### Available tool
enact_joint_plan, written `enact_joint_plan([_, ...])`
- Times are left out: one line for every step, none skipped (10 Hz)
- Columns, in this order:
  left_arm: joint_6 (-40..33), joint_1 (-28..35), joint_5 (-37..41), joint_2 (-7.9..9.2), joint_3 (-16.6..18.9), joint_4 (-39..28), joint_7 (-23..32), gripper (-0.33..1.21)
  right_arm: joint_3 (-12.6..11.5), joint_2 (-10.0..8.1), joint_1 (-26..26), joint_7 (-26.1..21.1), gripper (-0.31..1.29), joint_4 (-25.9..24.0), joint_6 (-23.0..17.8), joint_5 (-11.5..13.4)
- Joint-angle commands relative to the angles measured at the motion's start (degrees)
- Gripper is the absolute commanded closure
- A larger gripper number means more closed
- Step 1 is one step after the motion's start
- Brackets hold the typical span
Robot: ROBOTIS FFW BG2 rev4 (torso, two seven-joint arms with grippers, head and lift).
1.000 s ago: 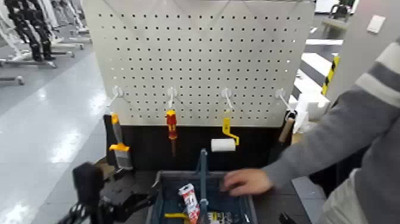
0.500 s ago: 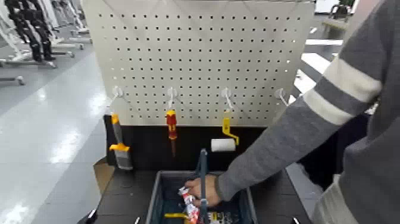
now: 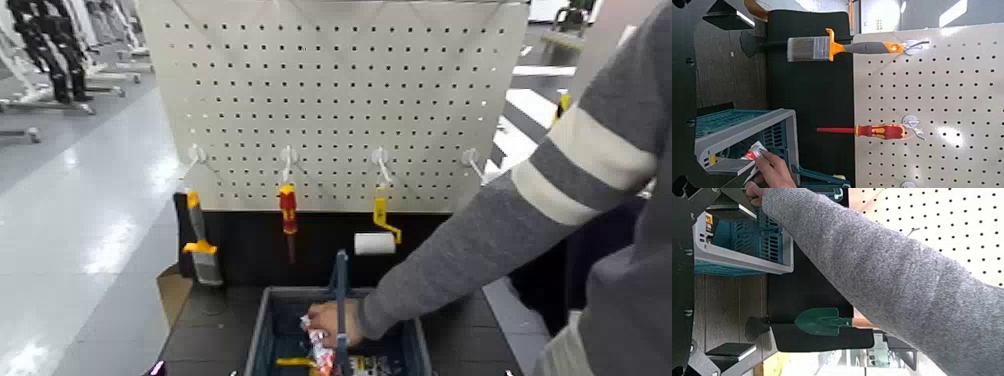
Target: Put the red glue tube into the crate.
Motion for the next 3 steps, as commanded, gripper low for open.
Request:
enact_joint_plan([0.0, 0.0, 0.0, -4.04, -0.6, -0.2, 0.3, 0.08, -0.1, 0.89, 0.7, -0.6, 0.14, -0.7, 0.2, 2.1])
enact_joint_plan([0.0, 0.0, 0.0, -3.78, -0.8, -0.2, 0.4, 0.08, 0.0, 0.89, 0.7, -0.7, 0.14, -0.8, 0.3, 2.4])
enact_joint_plan([0.0, 0.0, 0.0, -3.6, -1.0, -0.2, 0.5, 0.08, 0.0, 0.8, 0.8, -0.7, 0.14, -1.1, 1.1, 2.5])
